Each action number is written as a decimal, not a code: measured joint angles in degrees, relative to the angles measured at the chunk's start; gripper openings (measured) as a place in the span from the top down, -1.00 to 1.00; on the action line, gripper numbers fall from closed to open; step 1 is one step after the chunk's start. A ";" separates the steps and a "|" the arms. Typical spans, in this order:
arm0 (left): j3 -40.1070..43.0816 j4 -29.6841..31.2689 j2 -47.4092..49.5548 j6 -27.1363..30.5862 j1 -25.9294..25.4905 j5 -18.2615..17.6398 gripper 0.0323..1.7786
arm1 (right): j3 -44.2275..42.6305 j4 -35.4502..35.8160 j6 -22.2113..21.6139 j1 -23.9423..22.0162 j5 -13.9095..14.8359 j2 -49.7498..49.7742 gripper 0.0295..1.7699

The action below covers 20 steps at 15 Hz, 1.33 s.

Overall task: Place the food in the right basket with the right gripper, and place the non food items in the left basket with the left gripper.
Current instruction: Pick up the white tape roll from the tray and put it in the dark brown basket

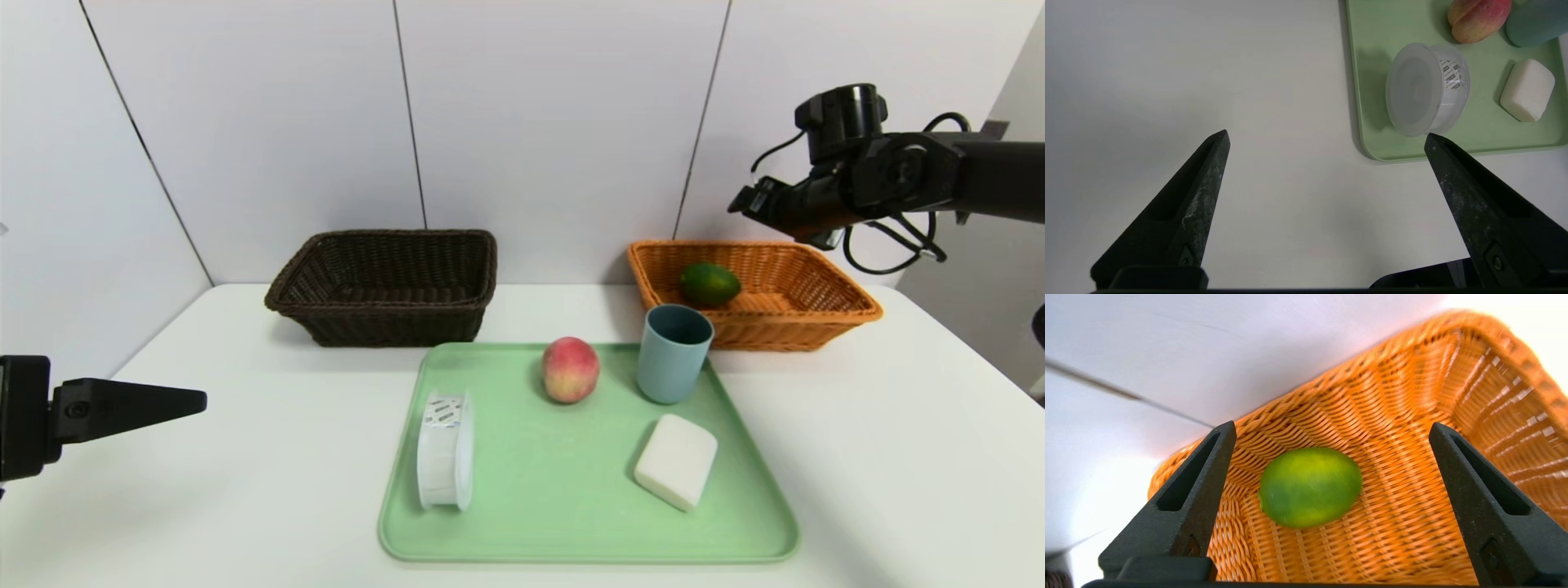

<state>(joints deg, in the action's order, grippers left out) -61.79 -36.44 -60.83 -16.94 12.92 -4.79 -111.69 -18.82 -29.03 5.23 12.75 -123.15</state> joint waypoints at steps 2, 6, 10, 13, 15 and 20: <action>-0.13 0.02 0.59 -0.26 0.00 0.50 -0.90 | 0.20 -0.41 1.83 0.22 -0.46 2.65 -0.86; -0.41 0.37 1.27 -0.88 0.02 1.52 -0.90 | 0.48 -11.00 1.61 4.68 -1.56 10.30 -0.89; -3.17 1.60 0.17 -0.88 3.28 1.60 -0.90 | 7.36 -19.35 -1.16 13.02 -1.68 19.65 -0.91; -6.53 -0.72 -2.26 -0.94 5.81 1.96 -0.90 | 16.76 -20.39 -0.82 18.77 -0.05 27.61 -0.91; -7.28 -0.88 -4.19 -0.94 8.61 3.52 -0.90 | 24.10 -20.42 0.95 21.48 1.61 32.57 -0.91; -9.76 -1.05 -12.37 -3.91 18.19 11.86 -0.90 | 40.52 -10.62 6.99 23.19 2.46 45.01 -0.91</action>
<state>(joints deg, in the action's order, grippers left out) -71.56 -37.49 -73.20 -20.86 31.11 7.07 -71.17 -29.44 -22.04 28.42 15.21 -78.14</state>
